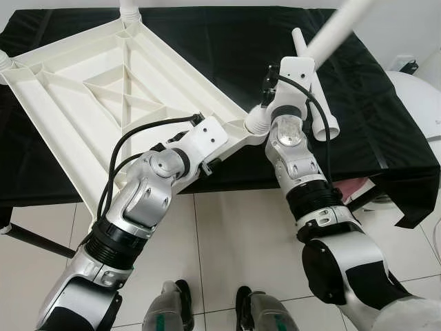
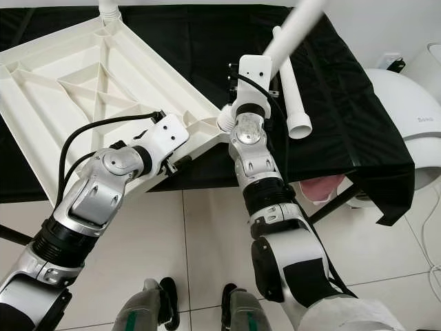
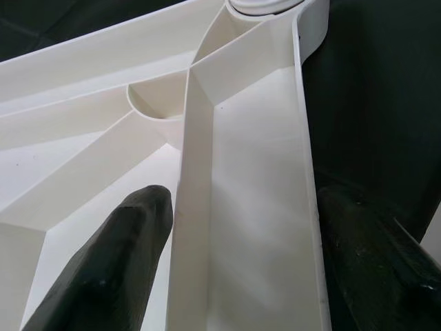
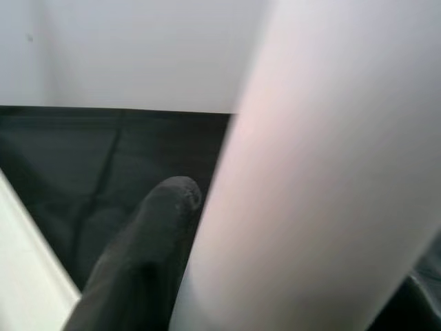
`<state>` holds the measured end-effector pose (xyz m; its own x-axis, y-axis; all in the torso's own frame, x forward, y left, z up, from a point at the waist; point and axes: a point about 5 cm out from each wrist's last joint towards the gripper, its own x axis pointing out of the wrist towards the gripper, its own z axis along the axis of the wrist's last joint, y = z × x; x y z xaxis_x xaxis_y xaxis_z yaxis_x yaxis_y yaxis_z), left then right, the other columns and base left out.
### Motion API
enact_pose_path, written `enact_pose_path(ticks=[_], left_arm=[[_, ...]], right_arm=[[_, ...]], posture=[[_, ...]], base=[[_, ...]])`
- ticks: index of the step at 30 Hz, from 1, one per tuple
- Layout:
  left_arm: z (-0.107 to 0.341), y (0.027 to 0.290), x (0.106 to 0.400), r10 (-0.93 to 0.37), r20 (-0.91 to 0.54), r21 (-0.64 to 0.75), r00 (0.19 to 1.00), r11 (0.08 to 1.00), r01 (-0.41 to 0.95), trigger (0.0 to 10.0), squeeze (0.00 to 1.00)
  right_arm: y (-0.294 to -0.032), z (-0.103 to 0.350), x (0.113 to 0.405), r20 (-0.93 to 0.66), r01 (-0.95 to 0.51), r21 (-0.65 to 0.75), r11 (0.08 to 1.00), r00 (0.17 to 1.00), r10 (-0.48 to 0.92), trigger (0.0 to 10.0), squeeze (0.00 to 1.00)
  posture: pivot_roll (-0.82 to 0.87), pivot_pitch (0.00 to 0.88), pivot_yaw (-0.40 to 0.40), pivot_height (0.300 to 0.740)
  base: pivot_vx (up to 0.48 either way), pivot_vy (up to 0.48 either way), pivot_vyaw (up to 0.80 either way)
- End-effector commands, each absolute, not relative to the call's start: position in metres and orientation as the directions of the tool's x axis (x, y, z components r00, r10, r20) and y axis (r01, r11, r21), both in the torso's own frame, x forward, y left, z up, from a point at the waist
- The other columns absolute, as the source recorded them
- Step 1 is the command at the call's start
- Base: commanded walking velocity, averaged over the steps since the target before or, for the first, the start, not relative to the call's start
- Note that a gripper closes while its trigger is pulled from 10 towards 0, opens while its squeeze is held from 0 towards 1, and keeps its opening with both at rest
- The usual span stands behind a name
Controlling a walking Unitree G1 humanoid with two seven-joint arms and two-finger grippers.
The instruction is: Building children table
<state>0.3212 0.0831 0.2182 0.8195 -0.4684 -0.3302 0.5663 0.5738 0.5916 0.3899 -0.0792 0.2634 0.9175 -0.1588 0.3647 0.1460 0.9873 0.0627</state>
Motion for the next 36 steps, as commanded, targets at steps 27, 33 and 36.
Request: enact_pose_path(ticks=[27, 33, 36], left_arm=[[0.234, 0.101, 0.332, -0.413, -0.271, 0.634, 0.869, 0.603, 0.484, 10.0, 0.0], [0.244, 0.102, 0.333, -0.439, -0.246, 0.588, 0.864, 0.642, 0.493, 10.0, 0.0], [0.255, 0.102, 0.334, -0.466, -0.211, 0.551, 0.859, 0.669, 0.499, 10.0, 0.0]], right_arm=[[-0.093, 0.29, 0.387, 0.442, 0.076, 0.191, 0.979, 0.884, -0.155, 10.0, 0.0], [-0.093, 0.298, 0.386, 0.468, 0.038, 0.188, 0.982, 0.875, -0.123, 10.0, 0.0], [-0.096, 0.301, 0.387, 0.481, 0.024, 0.171, 0.985, 0.871, -0.104, 10.0, 0.0]], posture=[[-0.06, 0.193, -0.015, 0.74], [-0.06, 0.191, -0.015, 0.74], [-0.06, 0.19, -0.016, 0.74]], base=[[0.0, 0.0, 0.0], [0.0, 0.0, 0.0], [0.0, 0.0, 0.0]])
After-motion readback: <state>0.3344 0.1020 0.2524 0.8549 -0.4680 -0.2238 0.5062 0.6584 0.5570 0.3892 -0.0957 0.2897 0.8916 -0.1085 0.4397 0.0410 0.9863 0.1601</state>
